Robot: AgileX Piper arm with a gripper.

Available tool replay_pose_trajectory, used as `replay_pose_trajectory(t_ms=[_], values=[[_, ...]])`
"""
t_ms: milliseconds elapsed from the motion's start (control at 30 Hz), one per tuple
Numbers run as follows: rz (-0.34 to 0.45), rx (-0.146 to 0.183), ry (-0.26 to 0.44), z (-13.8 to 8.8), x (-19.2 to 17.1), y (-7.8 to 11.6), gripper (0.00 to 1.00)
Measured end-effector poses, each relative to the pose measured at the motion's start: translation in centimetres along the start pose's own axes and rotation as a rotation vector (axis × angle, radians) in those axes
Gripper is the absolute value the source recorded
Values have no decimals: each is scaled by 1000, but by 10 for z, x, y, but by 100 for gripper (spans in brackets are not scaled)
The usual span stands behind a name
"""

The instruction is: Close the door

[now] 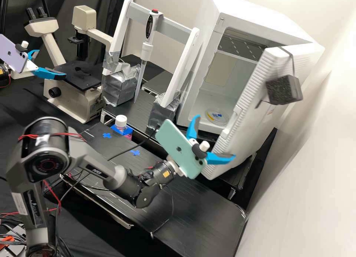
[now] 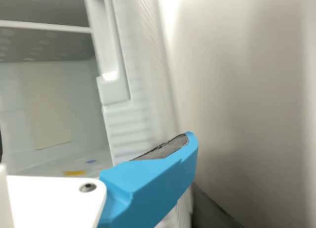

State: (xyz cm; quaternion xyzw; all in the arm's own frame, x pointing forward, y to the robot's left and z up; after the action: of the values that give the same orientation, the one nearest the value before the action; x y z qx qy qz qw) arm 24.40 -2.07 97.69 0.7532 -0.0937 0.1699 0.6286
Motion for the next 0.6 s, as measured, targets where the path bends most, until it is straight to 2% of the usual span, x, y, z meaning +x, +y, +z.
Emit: replay_pose_trajectory(t_ms=[67, 233, 467, 600], values=[[-5, -12, 67, -13, -3, -1, 100], [-3, -17, 162, -33, -6, -3, 100], [-70, 9, 192, -42, 6, -21, 100], [-96, 2, 179, -45, 21, -28, 100]])
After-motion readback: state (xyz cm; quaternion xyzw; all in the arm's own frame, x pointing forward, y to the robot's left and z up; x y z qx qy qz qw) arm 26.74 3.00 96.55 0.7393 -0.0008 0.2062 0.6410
